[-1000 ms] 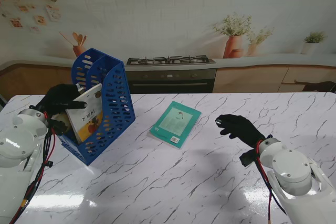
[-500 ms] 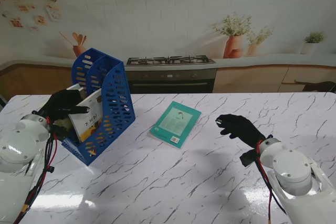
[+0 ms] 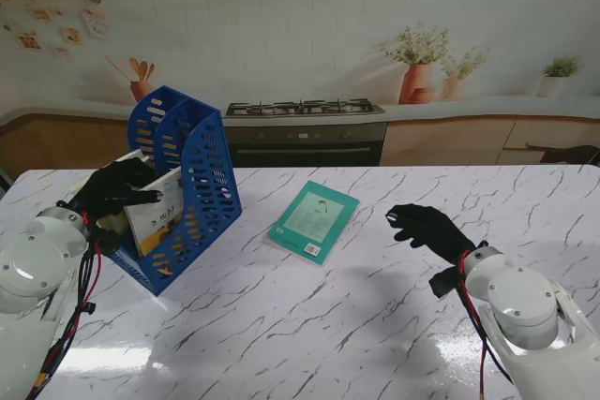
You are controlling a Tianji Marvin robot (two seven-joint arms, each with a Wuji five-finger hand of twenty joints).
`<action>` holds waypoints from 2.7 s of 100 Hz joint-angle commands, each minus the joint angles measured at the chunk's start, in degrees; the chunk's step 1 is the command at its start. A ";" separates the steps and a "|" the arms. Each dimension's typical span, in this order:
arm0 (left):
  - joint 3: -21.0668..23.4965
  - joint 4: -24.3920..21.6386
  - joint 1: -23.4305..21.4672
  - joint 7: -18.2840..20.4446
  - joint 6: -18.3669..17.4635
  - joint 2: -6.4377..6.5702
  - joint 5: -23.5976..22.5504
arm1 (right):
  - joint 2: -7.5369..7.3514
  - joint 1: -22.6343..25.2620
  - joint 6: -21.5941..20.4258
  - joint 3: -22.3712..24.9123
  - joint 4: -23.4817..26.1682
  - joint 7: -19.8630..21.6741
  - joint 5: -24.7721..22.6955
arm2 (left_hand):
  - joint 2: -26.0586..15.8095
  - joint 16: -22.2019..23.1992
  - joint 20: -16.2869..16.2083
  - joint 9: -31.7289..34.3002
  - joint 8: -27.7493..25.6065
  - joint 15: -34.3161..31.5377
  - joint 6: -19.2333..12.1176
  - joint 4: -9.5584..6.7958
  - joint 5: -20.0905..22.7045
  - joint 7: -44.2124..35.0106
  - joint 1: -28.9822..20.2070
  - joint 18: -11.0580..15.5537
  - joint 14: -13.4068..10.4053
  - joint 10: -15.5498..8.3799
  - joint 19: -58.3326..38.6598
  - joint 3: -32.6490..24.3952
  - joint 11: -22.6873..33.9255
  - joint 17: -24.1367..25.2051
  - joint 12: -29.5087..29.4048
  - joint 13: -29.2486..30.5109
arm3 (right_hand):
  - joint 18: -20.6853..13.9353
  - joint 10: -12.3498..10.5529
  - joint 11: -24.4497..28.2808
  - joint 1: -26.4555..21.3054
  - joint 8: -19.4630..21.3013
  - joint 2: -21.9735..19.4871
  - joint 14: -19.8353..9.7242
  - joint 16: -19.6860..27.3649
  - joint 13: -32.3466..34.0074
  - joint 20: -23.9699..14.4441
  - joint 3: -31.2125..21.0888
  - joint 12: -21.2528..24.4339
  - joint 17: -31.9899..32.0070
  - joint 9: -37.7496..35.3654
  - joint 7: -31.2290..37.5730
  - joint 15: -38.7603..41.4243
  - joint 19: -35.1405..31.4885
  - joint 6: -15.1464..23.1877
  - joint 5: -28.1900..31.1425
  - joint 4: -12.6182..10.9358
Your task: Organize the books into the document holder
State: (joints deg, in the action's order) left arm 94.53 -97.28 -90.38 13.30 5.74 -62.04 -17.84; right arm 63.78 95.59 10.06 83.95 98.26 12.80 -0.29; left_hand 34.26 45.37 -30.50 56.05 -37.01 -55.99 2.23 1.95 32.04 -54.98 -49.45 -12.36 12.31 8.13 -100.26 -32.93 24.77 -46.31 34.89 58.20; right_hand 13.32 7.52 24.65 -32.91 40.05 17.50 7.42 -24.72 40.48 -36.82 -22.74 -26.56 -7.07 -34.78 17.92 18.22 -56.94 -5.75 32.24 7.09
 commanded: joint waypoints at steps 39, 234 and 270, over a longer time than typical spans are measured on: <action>1.86 -6.21 -2.64 -1.39 0.42 -0.59 -1.41 | 0.44 0.62 -0.67 -0.06 -0.13 -0.20 0.22 | -8.57 -9.08 -5.11 -9.66 9.00 27.54 -0.07 0.76 0.86 15.82 6.10 -7.59 3.11 -1.36 32.40 3.90 -3.08 33.62 -8.54 -20.06 | 14.04 -1.62 -0.21 1.45 -0.53 -0.20 -0.90 -0.12 0.49 0.47 1.12 -0.58 0.81 -2.21 1.38 -0.58 1.00 1.20 0.99 -2.35; -19.98 -2.84 -2.18 -0.33 -11.42 -1.47 17.69 | 0.69 -1.60 -8.39 -3.83 -4.12 -2.05 -0.33 | -17.33 -12.26 -1.54 -8.99 10.05 27.94 4.02 -0.68 2.69 22.05 2.90 -6.66 5.84 0.73 37.52 21.69 -4.20 33.82 -9.86 -19.87 | 13.65 -2.47 0.22 -1.12 0.45 -2.58 -1.17 -0.36 0.77 0.97 3.02 -0.99 0.82 -3.72 3.38 -0.37 1.36 2.29 3.73 -2.51; -22.01 2.38 -1.94 0.65 -10.85 -1.53 18.67 | 0.51 -9.22 -12.22 -10.56 -9.20 -2.62 -5.58 | -17.54 -12.61 -1.97 -10.03 9.93 29.22 3.74 -0.71 2.28 21.40 2.37 -8.17 6.20 0.68 37.80 21.34 -3.92 36.65 -9.55 -22.30 | 10.20 -5.45 -4.97 -2.60 0.02 -3.16 -4.94 5.44 -1.51 6.06 3.94 3.13 2.55 -7.33 4.81 -7.48 5.10 4.18 8.02 -2.39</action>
State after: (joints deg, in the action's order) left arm 72.97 -96.05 -91.77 13.03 -4.36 -63.31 0.32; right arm 63.73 88.37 -1.46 74.79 89.55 10.61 -4.51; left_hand 18.48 33.09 -31.50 47.20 -27.26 -27.82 6.49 1.78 34.25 -33.04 -46.19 -19.82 18.28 9.10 -60.21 -12.53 20.13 -10.59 25.26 36.97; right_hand 13.32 4.67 21.75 -34.70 40.05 15.98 6.49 -22.46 40.58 -33.87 -19.94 -25.37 -6.35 -40.61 21.57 14.35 -53.94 -4.22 39.06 6.64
